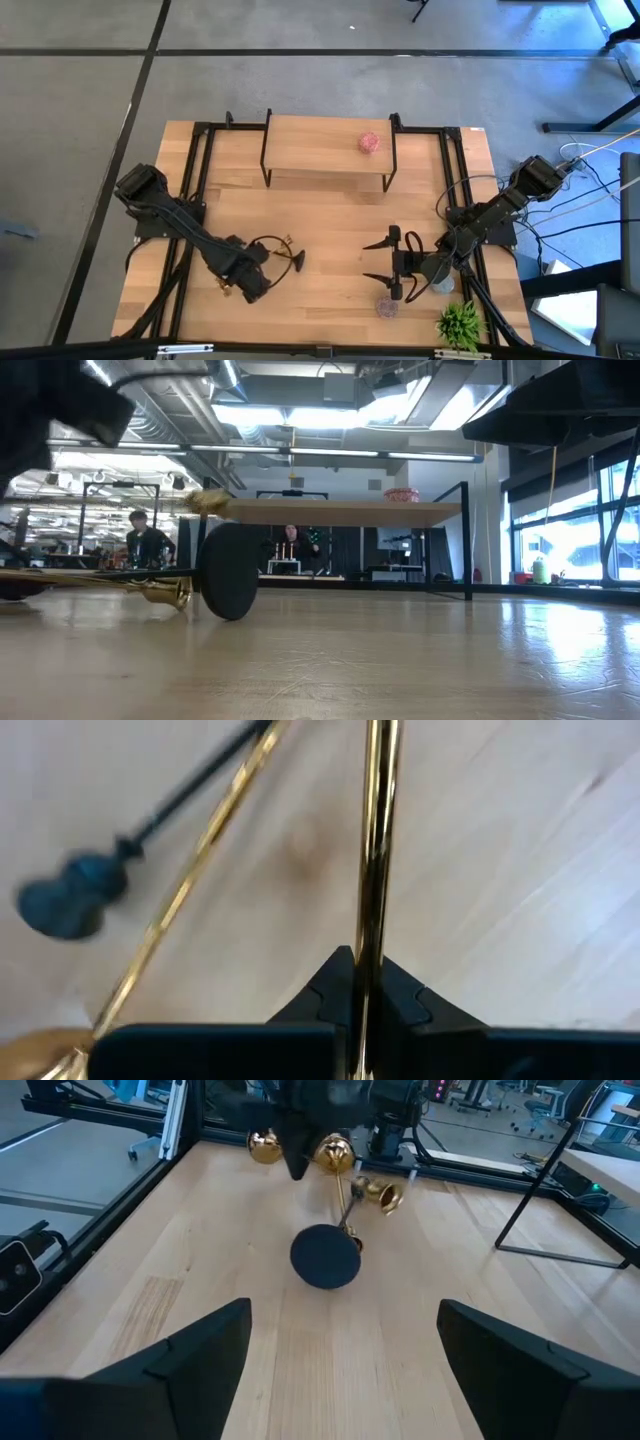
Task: Pick & Place candle stick holders
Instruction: Put the gold candle holder on the shelf
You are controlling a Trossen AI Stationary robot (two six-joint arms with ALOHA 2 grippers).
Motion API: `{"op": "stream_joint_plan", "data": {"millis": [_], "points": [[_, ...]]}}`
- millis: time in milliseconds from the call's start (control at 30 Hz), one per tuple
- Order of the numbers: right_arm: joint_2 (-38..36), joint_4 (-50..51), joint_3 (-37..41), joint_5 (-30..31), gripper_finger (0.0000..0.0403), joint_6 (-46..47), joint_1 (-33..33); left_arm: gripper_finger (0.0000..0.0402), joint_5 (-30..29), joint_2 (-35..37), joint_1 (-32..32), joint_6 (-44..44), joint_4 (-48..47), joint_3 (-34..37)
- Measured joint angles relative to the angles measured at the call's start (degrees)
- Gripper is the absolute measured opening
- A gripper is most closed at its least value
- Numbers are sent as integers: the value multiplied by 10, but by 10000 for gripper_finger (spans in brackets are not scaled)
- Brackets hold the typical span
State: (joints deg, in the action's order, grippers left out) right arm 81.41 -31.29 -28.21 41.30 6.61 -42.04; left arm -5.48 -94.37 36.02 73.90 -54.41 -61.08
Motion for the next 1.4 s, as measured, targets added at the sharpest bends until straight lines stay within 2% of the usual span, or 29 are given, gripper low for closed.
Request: {"op": "stream_joint_plan", "data": {"millis": [300, 567, 800, 1400], "points": [[0, 2, 0, 0, 322, 0, 0, 5, -161, 0, -1, 2, -83, -58], [0, 2, 0, 0, 322, 0, 0, 5, -289, 0, -2, 12, -85, -66], [0, 7, 0, 0, 323, 33, 0, 5, -429, 0, -1, 40, -85, -66], [0, 12, 0, 7, 323, 37, 0, 5, -784, 0, 3, 54, -85, -66]]}}
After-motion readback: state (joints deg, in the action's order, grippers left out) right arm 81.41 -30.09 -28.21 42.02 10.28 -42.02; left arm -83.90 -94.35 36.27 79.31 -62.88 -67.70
